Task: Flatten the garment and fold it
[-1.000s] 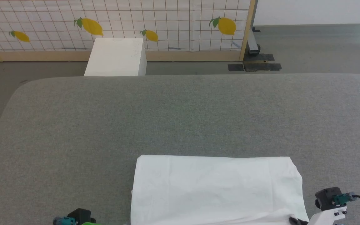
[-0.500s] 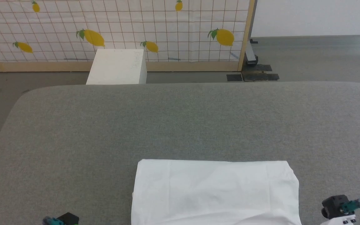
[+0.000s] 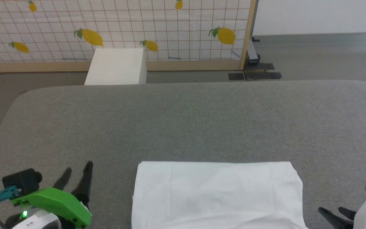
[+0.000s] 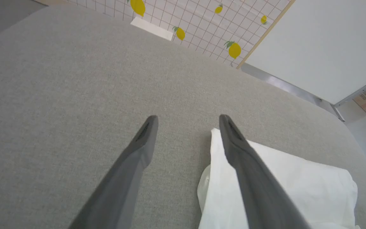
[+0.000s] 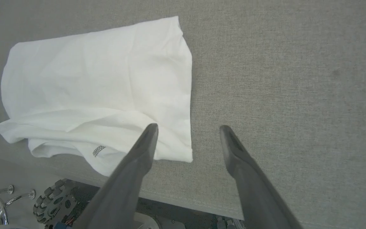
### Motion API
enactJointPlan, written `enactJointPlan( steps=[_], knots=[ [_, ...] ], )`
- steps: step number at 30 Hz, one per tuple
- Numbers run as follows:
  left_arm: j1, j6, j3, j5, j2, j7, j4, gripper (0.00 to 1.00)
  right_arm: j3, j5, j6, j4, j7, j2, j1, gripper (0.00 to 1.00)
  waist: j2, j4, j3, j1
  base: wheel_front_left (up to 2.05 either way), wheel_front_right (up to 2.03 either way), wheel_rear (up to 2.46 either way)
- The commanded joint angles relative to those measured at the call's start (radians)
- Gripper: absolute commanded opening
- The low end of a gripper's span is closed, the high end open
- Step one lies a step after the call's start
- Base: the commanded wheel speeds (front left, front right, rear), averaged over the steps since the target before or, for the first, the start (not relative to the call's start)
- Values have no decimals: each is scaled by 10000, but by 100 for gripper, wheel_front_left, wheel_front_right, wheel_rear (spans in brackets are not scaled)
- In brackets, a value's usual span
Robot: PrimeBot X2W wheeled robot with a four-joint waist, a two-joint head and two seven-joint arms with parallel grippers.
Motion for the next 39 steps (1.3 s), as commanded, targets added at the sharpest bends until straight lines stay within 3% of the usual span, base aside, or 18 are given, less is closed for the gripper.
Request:
enactJointPlan(
  steps=[1, 6, 9, 11, 21, 32, 39],
  knots=[
    [-365, -368, 14, 278, -41, -756, 110, 100, 185, 173, -15, 191, -28, -222, -388, 100, 92, 33, 210, 0, 0, 0, 0],
    [-1200, -1113, -121, 1587, -169, -3686, 778, 100, 937, 609, -15, 1239, -215, -935, -1225, 100, 92, 156, 743, 0, 0, 0, 0],
    [-1588, -1236, -286, 2368, -287, -5151, 1078, 100, 1457, 871, -15, 1763, -350, -1285, -1637, 100, 92, 276, 1105, 0, 0, 0, 0],
    [-1811, -1264, -444, 2871, -353, -5587, 1245, 100, 1844, 1059, -15, 2055, -431, -1509, -1894, 100, 92, 346, 1358, 0, 0, 0, 0],
    [-2174, -1378, -493, 3792, -1180, -5885, 1496, 100, 3746, 2081, -15, 3069, -1179, -2177, -2988, 100, 92, 577, 2132, 0, 0, 0, 0],
    [-2232, -1869, -171, 4200, -1727, -5888, 1717, 100, 5975, 3329, -15, 3346, -1673, -1966, -4052, 100, 92, 695, 2219, 0, 0, 0, 0],
    [-2274, -2105, -104, 4313, -1947, -5889, 1924, 100, 6915, 3545, -15, 3712, -2015, -1893, -4624, 100, 92, 772, 2173, 0, 0, 0, 0]
  ],
)
